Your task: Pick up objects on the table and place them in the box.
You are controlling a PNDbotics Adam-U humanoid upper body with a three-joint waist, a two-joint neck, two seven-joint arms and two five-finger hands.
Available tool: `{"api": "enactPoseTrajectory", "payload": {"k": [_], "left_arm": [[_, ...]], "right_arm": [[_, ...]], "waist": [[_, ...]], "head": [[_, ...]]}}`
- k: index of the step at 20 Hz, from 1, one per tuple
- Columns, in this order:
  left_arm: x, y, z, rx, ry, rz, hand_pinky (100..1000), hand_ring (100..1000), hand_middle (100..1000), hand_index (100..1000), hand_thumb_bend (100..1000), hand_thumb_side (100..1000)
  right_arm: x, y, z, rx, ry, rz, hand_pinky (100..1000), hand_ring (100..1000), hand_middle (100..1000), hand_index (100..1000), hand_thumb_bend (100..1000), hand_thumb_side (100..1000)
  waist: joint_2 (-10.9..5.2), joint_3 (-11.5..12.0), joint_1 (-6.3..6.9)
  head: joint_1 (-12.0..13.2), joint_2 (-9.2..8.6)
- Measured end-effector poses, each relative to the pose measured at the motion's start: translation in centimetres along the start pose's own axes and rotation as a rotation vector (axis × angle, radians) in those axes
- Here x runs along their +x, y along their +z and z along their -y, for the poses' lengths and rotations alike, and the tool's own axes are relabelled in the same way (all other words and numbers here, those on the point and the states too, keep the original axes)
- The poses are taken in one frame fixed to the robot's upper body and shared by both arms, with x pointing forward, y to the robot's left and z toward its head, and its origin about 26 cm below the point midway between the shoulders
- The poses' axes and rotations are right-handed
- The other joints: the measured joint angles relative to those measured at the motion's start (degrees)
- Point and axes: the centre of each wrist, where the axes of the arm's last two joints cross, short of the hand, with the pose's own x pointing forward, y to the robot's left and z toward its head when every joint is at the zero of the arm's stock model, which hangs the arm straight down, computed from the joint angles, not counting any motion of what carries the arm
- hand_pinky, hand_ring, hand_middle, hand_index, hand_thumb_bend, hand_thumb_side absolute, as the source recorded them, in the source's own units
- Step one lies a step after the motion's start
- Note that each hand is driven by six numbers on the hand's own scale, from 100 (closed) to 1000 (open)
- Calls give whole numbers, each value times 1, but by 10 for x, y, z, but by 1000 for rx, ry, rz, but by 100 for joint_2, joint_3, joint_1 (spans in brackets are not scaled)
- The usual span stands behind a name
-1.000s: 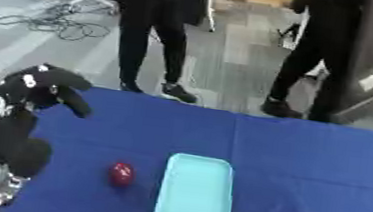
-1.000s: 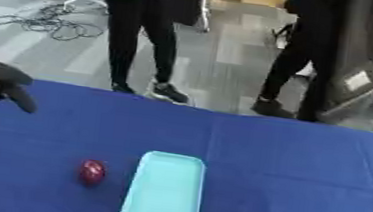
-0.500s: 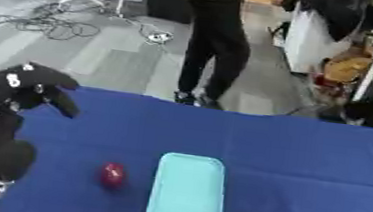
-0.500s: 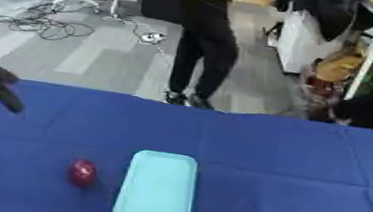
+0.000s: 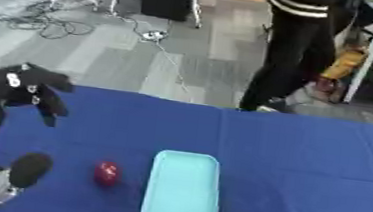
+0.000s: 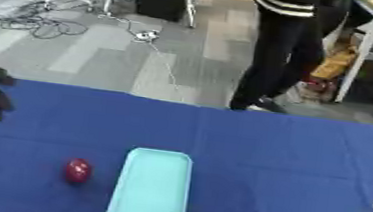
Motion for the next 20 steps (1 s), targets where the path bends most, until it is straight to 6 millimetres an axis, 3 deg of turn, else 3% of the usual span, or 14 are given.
{"api": "enactPoseTrajectory", "payload": {"k": [1, 6, 10, 11, 15, 20], "left_arm": [[0, -1, -4, -46, -37, -9, 100, 429, 641, 789, 447, 746], [3, -12, -22, -294, -199, -54, 100, 399, 682, 790, 441, 758], [9, -23, -33, -477, -316, -95, 100, 350, 713, 796, 444, 703], [10, -25, -35, -522, -335, -108, 100, 352, 707, 792, 461, 647], [12, -36, -43, -680, -399, -162, 100, 307, 613, 773, 501, 571], [-1, -50, -53, -787, -492, -239, 100, 268, 531, 752, 536, 575]], "right_arm": [[0, 0, 0, 1, 0, -2, 123, 262, 260, 504, 100, 763], [0, 0, 0, 3, 0, -6, 123, 262, 260, 505, 100, 763], [0, 0, 0, 5, 0, -12, 122, 261, 260, 505, 100, 762], [0, 0, 0, 5, 0, -14, 122, 261, 260, 505, 100, 762], [-1, 1, -1, 9, -6, -24, 122, 261, 260, 506, 100, 761], [-1, 1, -1, 11, -9, -30, 122, 261, 260, 506, 100, 760]], "waist": [[-2, -15, 4], [-16, -24, 42], [-33, -53, 67], [-34, -58, 72], [-40, -94, 101], [-43, -130, 122]], "head": [[4, 6], [81, 139], [162, 235], [168, 239], [208, 218], [258, 177]]}}
